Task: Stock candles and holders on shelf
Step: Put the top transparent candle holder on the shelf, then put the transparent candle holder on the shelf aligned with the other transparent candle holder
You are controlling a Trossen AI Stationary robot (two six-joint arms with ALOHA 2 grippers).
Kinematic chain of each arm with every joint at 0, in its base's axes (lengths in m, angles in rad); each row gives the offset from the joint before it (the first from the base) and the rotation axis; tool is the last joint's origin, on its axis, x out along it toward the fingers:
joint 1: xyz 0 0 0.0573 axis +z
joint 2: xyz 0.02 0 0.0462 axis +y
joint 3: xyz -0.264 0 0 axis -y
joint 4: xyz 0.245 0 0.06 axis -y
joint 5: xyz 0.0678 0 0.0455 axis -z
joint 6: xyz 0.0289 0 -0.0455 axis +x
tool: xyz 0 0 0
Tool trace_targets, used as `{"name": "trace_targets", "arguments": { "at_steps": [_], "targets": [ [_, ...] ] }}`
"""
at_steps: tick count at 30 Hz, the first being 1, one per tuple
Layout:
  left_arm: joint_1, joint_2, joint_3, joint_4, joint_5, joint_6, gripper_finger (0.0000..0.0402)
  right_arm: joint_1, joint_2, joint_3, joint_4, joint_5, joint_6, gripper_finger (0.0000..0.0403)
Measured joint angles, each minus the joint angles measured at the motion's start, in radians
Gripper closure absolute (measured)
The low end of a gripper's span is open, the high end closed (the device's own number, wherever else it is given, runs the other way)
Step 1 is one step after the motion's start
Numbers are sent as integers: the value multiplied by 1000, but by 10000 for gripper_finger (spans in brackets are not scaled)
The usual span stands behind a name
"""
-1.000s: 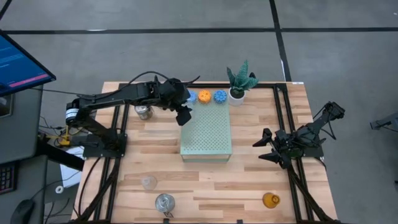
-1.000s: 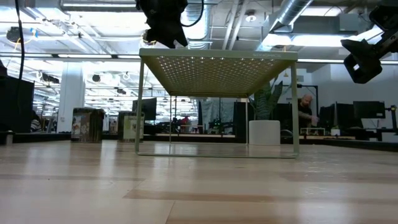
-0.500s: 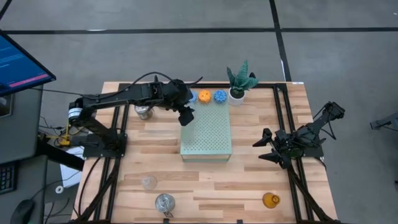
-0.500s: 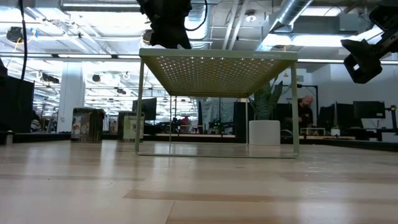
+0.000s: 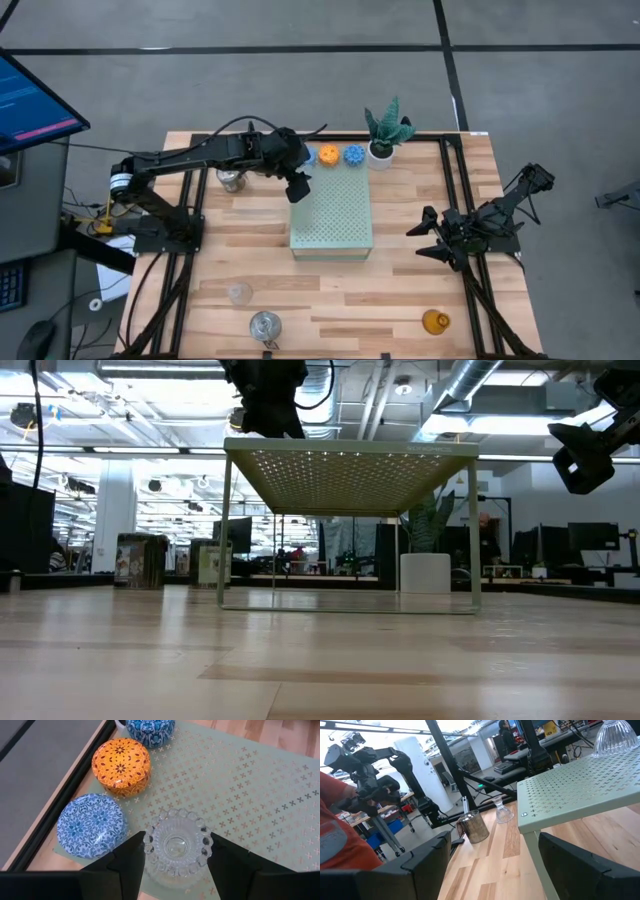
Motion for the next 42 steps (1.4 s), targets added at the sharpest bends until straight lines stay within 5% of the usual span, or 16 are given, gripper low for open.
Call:
{"name": "trace_targets", "arguments": {
  "at_steps": [21,36,38,42],
  "targets": [
    [0,-29,0,-8,-2,0,141,0,0,0,0,0,0,111],
    [-2,-307,0,-9,-13,-86,132,0,0,0,2,-4,1,111],
    [-2,-363,0,-9,-14,-113,133,1,0,-2,12,-70,-16,111],
    [-2,-473,0,7,-15,-145,133,17,2,-2,7,-394,-182,111]
  ]
}}
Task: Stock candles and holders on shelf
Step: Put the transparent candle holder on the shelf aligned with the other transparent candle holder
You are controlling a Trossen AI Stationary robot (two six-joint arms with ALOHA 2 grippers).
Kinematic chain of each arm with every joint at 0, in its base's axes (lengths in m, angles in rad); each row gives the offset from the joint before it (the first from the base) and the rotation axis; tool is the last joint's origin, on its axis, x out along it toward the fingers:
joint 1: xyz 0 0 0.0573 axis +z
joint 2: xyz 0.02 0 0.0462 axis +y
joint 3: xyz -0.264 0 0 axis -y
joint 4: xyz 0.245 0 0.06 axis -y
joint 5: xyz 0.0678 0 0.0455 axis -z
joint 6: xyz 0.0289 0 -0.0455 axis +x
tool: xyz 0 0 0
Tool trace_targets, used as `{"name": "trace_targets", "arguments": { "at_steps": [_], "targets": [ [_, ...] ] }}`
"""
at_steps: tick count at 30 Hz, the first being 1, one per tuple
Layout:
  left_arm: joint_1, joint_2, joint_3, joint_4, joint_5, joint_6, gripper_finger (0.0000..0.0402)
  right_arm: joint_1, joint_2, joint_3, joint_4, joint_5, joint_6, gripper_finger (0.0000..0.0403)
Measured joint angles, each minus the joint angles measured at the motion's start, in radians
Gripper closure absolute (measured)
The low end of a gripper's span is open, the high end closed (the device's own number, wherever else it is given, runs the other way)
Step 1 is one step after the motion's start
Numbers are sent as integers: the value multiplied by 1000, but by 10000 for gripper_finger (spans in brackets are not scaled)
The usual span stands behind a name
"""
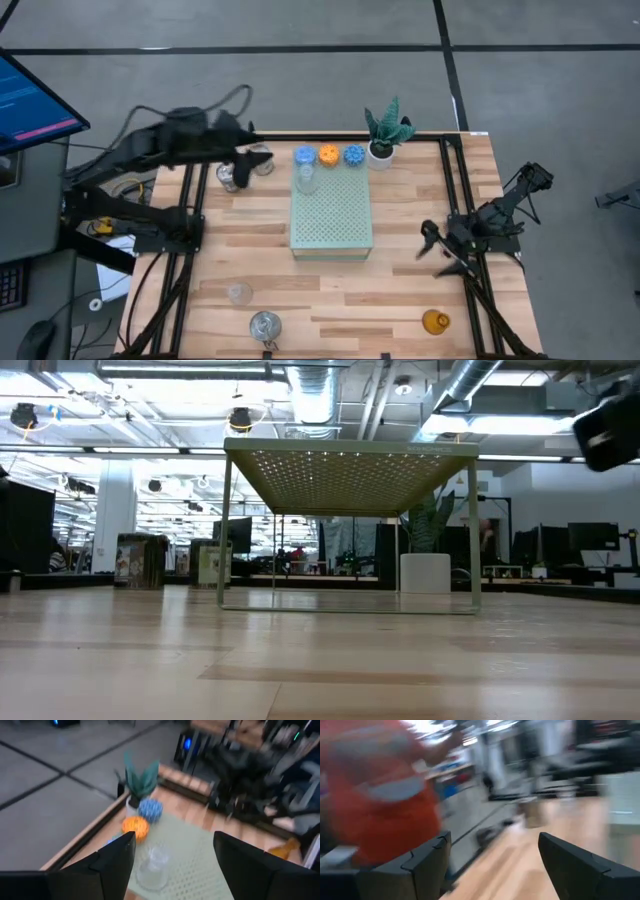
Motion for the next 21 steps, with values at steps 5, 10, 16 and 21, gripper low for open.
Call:
{"name": "trace_targets", "arguments": {
  "at_steps": [5,10,16,21],
  "targets": [
    [0,-98,0,3,-28,-13,133,21,1,1,-46,-83,-7,111],
    [0,-153,0,5,-58,-40,133,25,2,1,-50,-53,-8,111],
    [0,-165,0,2,-62,-42,133,-2,2,1,6,200,-10,111],
    [0,-163,0,-33,-62,-21,133,-31,2,1,120,369,-11,111]
  ]
}}
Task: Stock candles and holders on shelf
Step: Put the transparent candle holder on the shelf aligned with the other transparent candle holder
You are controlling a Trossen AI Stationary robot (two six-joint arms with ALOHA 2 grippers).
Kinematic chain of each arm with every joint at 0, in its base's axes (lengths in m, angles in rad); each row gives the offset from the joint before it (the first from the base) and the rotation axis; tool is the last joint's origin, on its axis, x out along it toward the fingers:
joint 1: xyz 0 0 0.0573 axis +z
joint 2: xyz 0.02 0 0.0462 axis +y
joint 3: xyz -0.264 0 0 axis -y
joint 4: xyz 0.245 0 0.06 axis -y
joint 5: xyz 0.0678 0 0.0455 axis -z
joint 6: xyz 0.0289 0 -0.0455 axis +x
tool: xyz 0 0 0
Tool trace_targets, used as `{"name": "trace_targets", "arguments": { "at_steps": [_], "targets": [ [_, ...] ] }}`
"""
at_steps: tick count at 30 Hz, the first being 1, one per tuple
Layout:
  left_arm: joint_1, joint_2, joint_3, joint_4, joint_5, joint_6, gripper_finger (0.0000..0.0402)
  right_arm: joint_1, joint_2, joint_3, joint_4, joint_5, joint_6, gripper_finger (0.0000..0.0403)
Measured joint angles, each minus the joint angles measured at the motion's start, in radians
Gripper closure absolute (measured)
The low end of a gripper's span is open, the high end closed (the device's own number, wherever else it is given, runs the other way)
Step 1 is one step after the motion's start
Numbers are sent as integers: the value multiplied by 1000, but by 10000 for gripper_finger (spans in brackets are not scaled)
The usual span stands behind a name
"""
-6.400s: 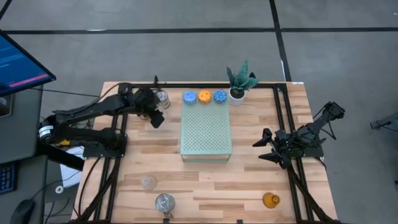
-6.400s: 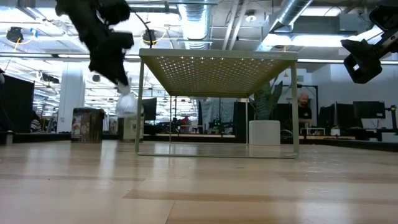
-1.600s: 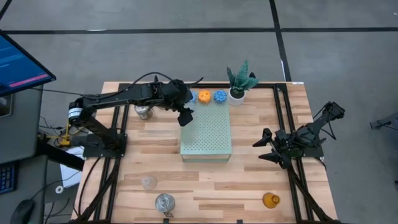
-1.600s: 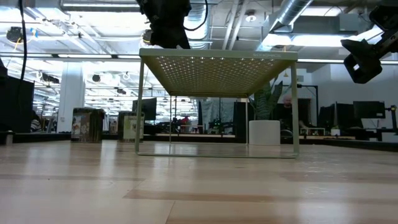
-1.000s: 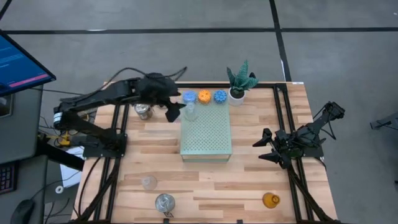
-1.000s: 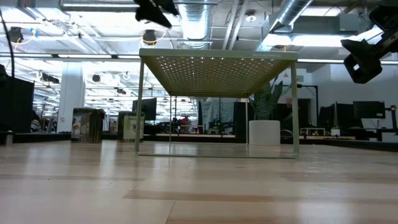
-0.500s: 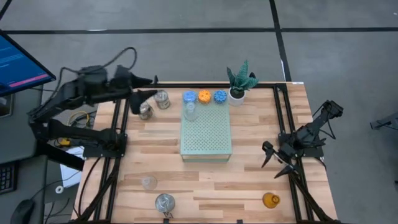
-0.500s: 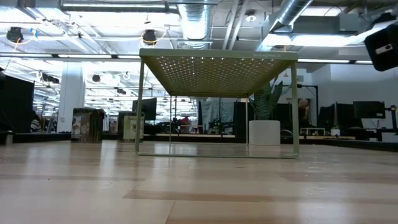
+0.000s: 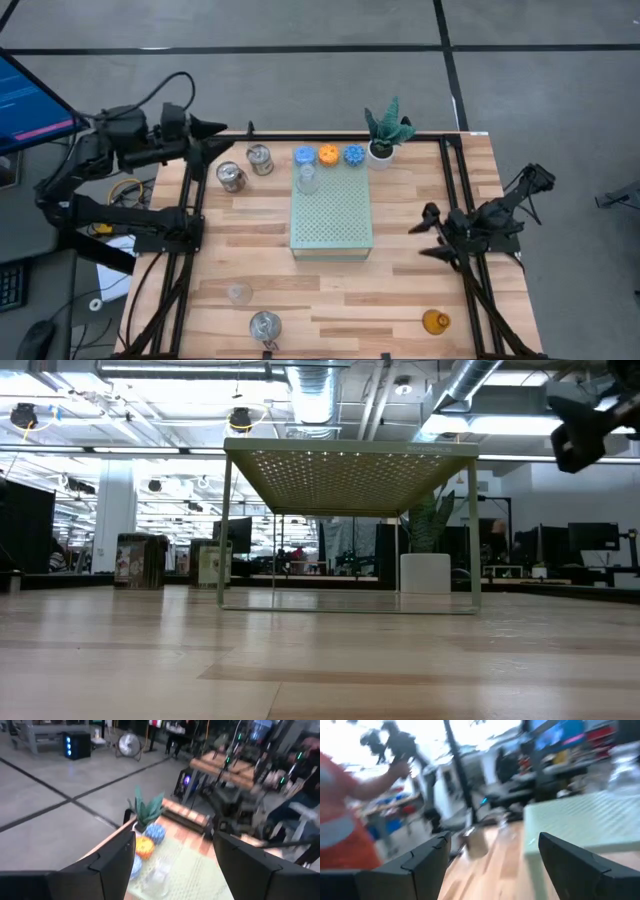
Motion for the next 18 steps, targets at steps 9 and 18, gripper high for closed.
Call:
{"name": "trace_targets", "arguments": {
  "at_steps": [9,18],
  "targets": [
    [0,-1,-63,-36,0,-15,133,-90,-1,0,288,259,-11,111],
    [0,-15,-123,-37,52,-105,133,-173,-10,35,398,415,97,111]
  ]
}}
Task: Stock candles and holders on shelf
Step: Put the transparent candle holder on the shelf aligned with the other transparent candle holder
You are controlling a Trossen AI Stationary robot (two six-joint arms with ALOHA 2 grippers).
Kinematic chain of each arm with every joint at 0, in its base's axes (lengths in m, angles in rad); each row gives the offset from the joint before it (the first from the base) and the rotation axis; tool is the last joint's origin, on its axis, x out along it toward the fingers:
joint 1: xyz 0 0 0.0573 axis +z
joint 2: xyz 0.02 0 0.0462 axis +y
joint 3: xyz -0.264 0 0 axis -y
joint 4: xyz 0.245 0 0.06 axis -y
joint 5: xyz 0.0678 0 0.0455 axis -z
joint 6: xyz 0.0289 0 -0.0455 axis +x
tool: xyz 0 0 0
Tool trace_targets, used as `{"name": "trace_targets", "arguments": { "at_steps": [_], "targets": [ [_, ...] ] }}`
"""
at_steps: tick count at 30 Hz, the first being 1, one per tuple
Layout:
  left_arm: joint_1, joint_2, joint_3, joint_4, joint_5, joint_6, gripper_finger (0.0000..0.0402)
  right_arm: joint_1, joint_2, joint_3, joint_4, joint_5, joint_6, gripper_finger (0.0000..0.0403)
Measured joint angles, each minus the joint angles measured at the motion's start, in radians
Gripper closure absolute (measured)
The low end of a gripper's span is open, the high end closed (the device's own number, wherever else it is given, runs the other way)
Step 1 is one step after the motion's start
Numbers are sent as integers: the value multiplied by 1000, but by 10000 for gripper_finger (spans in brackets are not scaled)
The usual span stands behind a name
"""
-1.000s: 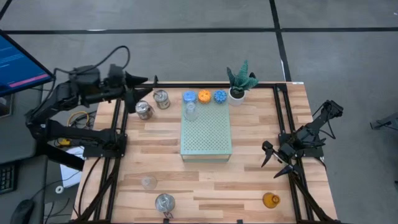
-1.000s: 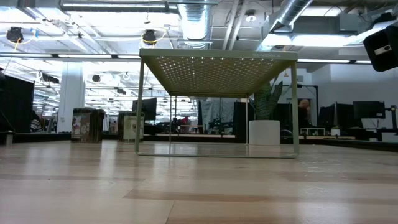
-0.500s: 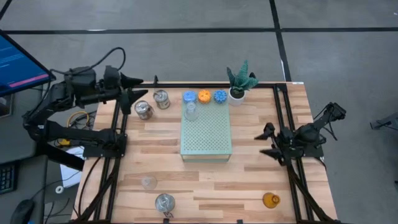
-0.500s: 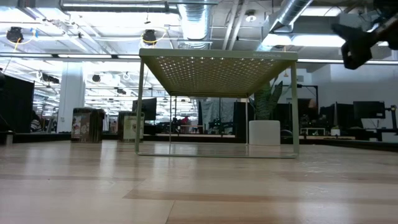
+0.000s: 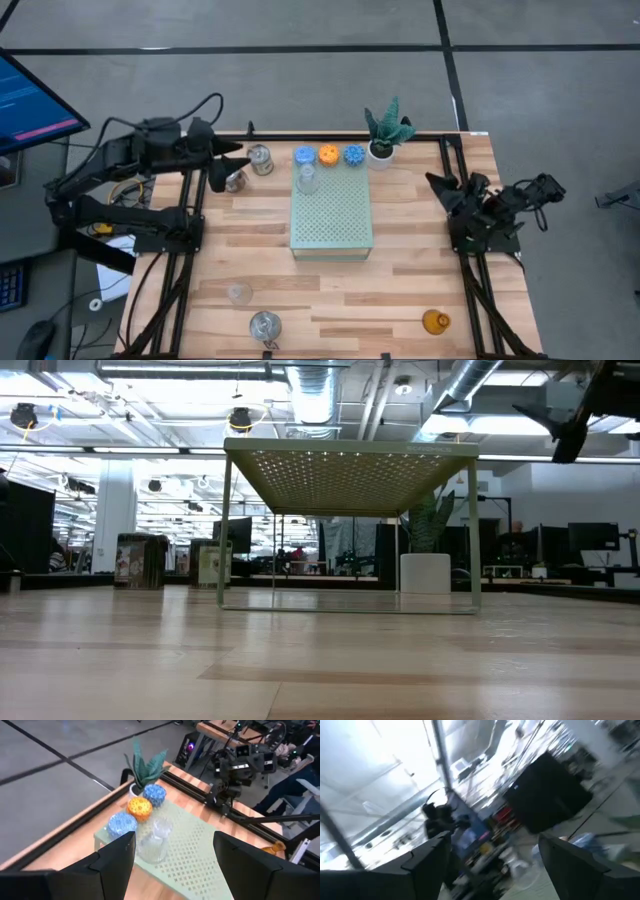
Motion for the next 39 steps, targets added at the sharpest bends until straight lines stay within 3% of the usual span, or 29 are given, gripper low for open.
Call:
{"name": "trace_targets", "arguments": {
  "at_steps": [7,11,15,18,22,28,39],
  "targets": [
    [0,-19,-17,-89,78,-73,133,36,110,286,-504,-142,156,111],
    [0,-15,-17,-185,144,-129,133,62,299,490,-730,-210,168,112],
    [-18,-14,-18,-237,163,-159,133,85,501,720,-1033,-318,280,112],
    [-40,-13,-18,-246,163,-160,133,93,655,858,-1302,-431,399,112],
    [-89,6,-18,-263,165,-177,133,105,846,967,-1526,-624,502,113],
    [-230,90,-17,-348,200,-262,133,125,1036,988,-1594,-836,579,113],
    [-631,311,-15,-420,75,-386,133,188,1148,988,-1587,-854,642,113]
  ]
}}
